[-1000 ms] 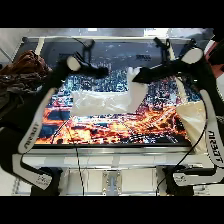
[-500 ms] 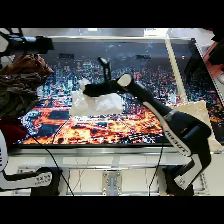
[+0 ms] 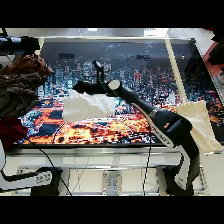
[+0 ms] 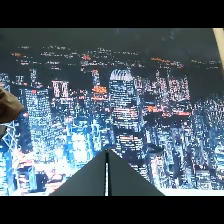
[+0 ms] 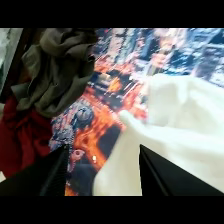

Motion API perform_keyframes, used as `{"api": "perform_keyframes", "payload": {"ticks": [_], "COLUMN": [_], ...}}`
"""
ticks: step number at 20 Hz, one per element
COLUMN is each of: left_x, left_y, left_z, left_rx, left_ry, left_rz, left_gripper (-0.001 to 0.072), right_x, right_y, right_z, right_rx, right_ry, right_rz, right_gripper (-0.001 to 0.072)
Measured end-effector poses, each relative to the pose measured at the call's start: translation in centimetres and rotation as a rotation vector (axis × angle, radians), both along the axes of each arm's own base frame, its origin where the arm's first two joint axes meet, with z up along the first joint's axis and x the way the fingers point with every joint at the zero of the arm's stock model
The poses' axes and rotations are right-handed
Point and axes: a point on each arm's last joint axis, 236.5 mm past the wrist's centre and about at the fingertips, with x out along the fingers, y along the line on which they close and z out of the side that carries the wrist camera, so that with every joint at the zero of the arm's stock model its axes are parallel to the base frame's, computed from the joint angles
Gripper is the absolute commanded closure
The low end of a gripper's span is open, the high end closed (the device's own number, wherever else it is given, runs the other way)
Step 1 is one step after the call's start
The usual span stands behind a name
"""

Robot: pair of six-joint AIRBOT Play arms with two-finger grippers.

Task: Fold the shirts.

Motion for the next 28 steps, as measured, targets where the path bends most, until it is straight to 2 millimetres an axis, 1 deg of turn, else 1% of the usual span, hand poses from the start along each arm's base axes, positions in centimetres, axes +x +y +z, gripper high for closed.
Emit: {"api": "perform_keyframes", "payload": {"ticks": [1,2,3,4,5,6,7,8,10,11,12,14,19,20,21,22,23,24,25,26,27,28], "left_x": [0.0,0.0,-0.1,-0.1,-0.1,-0.1,-0.1,-0.1,0.0,-0.1,-0.1,-0.1,-0.1,-0.1,-0.1,-0.1,-0.1,-0.1,-0.1,-0.1,-0.1,-0.2], "left_y": [0.0,0.0,0.0,0.1,0.1,0.1,0.0,0.0,0.0,0.0,0.0,0.0,0.0,0.0,0.0,0.0,0.0,0.0,0.0,0.0,0.0,0.0], "left_z": [0.0,-0.1,-0.1,-0.1,-0.1,-0.2,-0.3,-0.4,-0.4,-0.5,-0.5,-0.5,-0.6,-0.6,-0.6,-0.6,-0.6,-0.6,-0.6,-0.6,-0.7,-0.7], "left_rx": [0.001,0.002,0.002,0.002,0.002,0.001,0.001,0.001,0.000,-0.001,-0.001,-0.002,0.004,0.006,0.008,0.011,0.015,0.018,0.019,0.020,0.021,0.024], "left_ry": [0.001,0.003,0.006,0.006,0.007,0.008,0.010,0.013,0.014,0.018,0.019,0.019,0.019,0.020,0.020,0.019,0.019,0.019,0.018,0.019,0.022,0.021], "left_rz": [0.000,-0.001,-0.002,-0.001,-0.001,-0.001,-0.002,-0.002,-0.003,-0.004,-0.004,-0.004,-0.009,-0.010,-0.012,-0.014,-0.016,-0.018,-0.019,-0.020,-0.021,-0.023], "left_gripper": [0.0696,0.0697,0.0696,0.0697,0.0696,0.0696,0.0696,0.0697,0.0697,0.0696,0.0696,0.0696,0.0697,0.0697,0.0696,0.0697,0.0696,0.0697,0.0697,0.0696,0.0697,0.0696], "right_x": [1.3,2.2,2.6,2.5,2.3,1.9,0.8,0.2,-0.7,-1.1,-1.4,-1.5,-2.0,-2.2,-2.4,-2.7,-2.8,-2.7,-2.4,-2.1,-1.2,-0.1], "right_y": [-2.7,-5.6,-8.8,-11.9,-14.9,-17.1,-18.9,-20.1,-21.4,-21.4,-21.0,-19.8,-13.8,-12.8,-11.8,-11.1,-10.6,-10.0,-9.7,-9.8,-10.3,-11.0], "right_z": [-0.2,-0.9,-2.4,-4.0,-5.5,-6.8,-8.4,-9.4,-11.5,-12.2,-12.6,-13.6,-14.0,-14.0,-13.9,-14.0,-13.9,-13.0,-12.1,-11.3,-10.0,-8.1], "right_rx": [-0.032,-0.078,-0.142,-0.200,-0.247,-0.279,-0.310,-0.325,-0.344,-0.341,-0.327,-0.292,-0.122,-0.100,-0.081,-0.076,-0.065,-0.035,-0.009,0.005,0.024,0.051], "right_ry": [0.015,0.047,0.104,0.170,0.239,0.297,0.369,0.416,0.481,0.503,0.515,0.521,0.528,0.523,0.518,0.513,0.514,0.508,0.500,0.490,0.467,0.437], "right_rz": [-0.009,-0.015,-0.013,-0.011,-0.020,-0.028,-0.017,-0.020,-0.022,-0.018,-0.011,-0.006,0.031,0.041,0.049,0.060,0.068,0.074,0.083,0.092,0.086,0.074], "right_gripper": [0.0231,0.0228,0.0224,0.0182,0.0159,0.0157,0.0077,0.0028,0.0028,0.0028,0.0028,0.0028,0.0040,0.0068,0.0187,0.0478,0.0663,0.0679,0.0679,0.0680,0.0680,0.0680]}}
